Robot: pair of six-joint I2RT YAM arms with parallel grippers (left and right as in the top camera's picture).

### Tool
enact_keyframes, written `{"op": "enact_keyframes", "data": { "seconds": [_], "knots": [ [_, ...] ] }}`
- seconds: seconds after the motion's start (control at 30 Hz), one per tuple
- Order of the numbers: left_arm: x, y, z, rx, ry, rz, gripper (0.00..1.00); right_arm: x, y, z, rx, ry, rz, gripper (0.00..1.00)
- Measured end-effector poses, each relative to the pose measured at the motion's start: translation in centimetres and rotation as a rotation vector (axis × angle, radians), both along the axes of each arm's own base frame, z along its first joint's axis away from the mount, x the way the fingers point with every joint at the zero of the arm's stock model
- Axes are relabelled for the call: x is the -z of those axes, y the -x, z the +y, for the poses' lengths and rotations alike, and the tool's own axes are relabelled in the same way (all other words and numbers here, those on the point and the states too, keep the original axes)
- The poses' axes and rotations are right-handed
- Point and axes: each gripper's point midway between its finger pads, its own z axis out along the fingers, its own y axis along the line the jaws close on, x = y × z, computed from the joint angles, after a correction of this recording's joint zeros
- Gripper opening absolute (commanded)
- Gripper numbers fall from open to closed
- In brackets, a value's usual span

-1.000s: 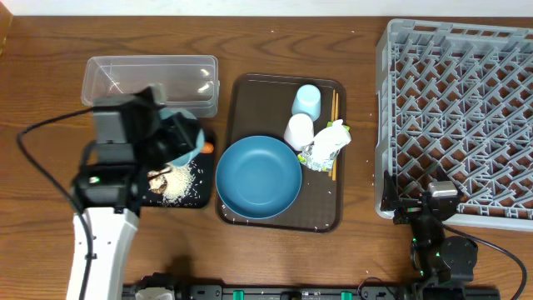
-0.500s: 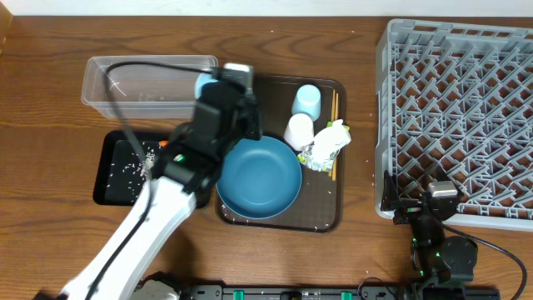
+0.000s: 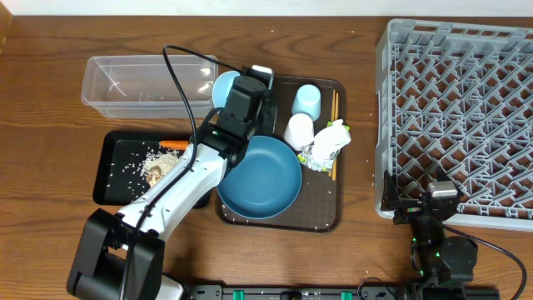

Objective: Sort waste into correct bins and load items into the dishwasher rack

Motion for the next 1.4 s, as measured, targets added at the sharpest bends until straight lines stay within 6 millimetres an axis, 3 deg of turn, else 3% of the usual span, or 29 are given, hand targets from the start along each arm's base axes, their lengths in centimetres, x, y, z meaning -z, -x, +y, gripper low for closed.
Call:
{"op": "enact_keyframes", "data": {
  "seconds": [0.23, 0.5, 0.83, 1.1, 1.4],
  "knots": [
    [-0.3, -0.5, -0.2, 0.021, -0.013, -0.033, 0.06, 0.0, 0.0, 0.0, 0.000, 0.000, 0.000, 0.99],
    [3.4, -1.5, -0.8, 0.024, -0.036, 0.007, 0.06, 0.0, 0.0, 0.0, 0.000, 0.000, 0.000, 0.99],
    [4.1, -1.9, -1.5, 0.034, -0.031, -0.003, 0.06, 0.0, 0.0, 0.0, 0.000, 0.000, 0.000, 0.99],
    [8.0, -1.7, -1.5, 0.038, -0.067, 0.069, 0.06, 0.0, 0.0, 0.0, 0.000, 0.000, 0.000, 0.99],
    [8.4, -1.7, -1.5, 0.038, -0.070, 0.076, 0.06, 0.0, 0.0, 0.0, 0.000, 0.000, 0.000, 0.99]
  ]
}}
